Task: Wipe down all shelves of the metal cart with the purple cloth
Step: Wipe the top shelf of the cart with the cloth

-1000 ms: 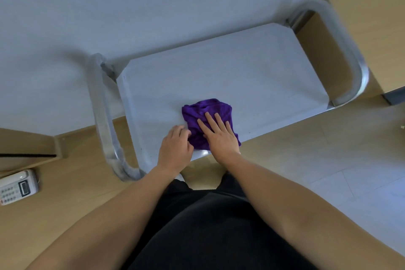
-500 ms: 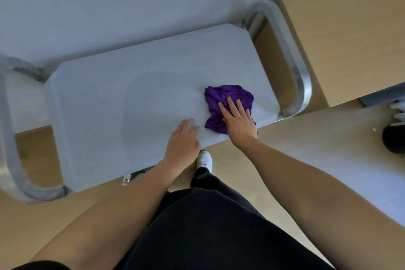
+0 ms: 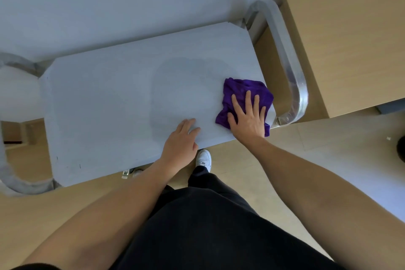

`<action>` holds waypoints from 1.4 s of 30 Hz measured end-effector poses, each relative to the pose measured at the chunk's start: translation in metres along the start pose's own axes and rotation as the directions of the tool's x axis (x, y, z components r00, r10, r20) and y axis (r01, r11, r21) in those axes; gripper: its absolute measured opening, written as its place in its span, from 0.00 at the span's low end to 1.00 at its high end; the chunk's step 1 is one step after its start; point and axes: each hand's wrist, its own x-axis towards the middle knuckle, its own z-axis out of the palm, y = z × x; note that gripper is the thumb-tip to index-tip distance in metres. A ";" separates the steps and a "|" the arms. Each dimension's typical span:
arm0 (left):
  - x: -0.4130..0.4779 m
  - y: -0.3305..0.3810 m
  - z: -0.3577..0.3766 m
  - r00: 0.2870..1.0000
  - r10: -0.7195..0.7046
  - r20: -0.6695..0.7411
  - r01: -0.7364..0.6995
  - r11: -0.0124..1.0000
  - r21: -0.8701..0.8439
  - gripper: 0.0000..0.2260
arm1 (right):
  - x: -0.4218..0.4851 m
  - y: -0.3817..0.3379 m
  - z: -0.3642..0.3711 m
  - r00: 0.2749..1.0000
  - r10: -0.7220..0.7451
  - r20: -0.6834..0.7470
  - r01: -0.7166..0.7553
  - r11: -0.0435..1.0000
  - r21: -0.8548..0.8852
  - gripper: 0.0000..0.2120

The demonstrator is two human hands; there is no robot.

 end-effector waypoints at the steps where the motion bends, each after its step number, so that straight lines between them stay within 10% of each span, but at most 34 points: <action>1: 0.000 -0.001 -0.001 1.000 0.000 -0.004 0.000 1.000 -0.004 0.20 | -0.005 -0.010 0.003 1.000 -0.002 -0.008 0.002 1.000 0.000 0.29; 9: -0.003 0.000 -0.002 0.998 -0.044 -0.034 0.043 0.999 -0.014 0.20 | -0.020 -0.027 0.016 0.976 -0.215 0.040 0.217 0.974 -0.071 0.26; 21: -0.003 0.016 0.011 0.997 -0.069 -0.017 0.069 0.997 0.017 0.21 | -0.009 -0.003 0.000 0.998 0.034 0.057 -0.032 0.999 -0.029 0.26; 29: -0.007 0.016 0.007 0.996 -0.093 -0.010 0.093 0.995 0.029 0.23 | -0.013 -0.004 -0.002 0.959 -0.253 0.128 0.265 0.961 -0.084 0.26; 38: -0.016 0.024 0.015 0.988 -0.128 0.087 0.120 0.988 0.098 0.25 | -0.007 0.017 -0.002 1.000 0.001 0.016 0.000 0.999 -0.039 0.24; 42: -0.013 0.021 0.019 0.983 -0.134 0.127 0.111 0.979 0.170 0.26 | -0.028 -0.025 0.015 0.993 -0.117 0.035 0.117 0.993 -0.015 0.27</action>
